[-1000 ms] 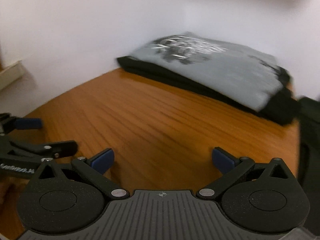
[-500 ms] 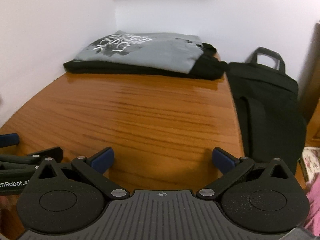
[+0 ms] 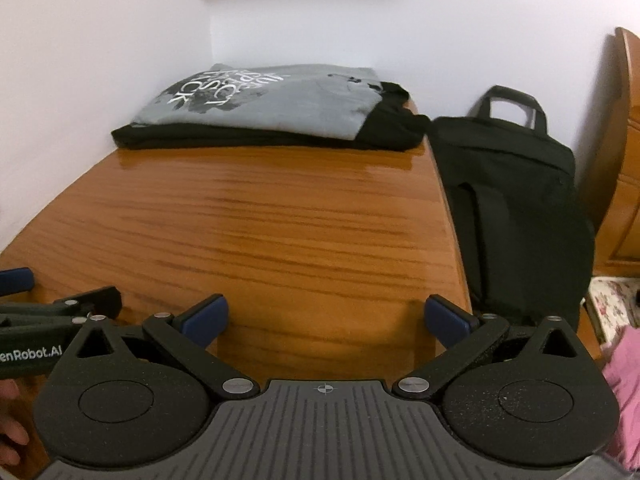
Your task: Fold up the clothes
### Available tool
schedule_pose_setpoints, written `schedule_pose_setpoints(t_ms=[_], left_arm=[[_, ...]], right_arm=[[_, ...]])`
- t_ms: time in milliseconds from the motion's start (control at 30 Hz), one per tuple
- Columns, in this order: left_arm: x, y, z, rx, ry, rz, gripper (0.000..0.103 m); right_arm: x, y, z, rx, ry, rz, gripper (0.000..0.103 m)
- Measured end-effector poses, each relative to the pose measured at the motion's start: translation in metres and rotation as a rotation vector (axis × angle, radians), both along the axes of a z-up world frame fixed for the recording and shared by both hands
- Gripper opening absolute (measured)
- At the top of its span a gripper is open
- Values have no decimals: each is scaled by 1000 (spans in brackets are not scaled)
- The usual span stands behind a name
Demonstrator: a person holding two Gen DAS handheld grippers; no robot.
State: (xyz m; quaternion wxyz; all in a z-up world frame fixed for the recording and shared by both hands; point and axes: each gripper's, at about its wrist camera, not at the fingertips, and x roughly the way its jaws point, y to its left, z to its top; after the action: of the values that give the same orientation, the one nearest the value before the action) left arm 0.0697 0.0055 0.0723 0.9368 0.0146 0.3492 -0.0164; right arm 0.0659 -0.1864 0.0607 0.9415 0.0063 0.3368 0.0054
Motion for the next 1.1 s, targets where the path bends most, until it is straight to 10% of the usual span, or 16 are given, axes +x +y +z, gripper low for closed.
schedule_pose_setpoints(t_ms=[1100], left_arm=[[-1,2,0,4,0,-33,103]], right_arm=[[-6,0,0,2,2,-14,103]])
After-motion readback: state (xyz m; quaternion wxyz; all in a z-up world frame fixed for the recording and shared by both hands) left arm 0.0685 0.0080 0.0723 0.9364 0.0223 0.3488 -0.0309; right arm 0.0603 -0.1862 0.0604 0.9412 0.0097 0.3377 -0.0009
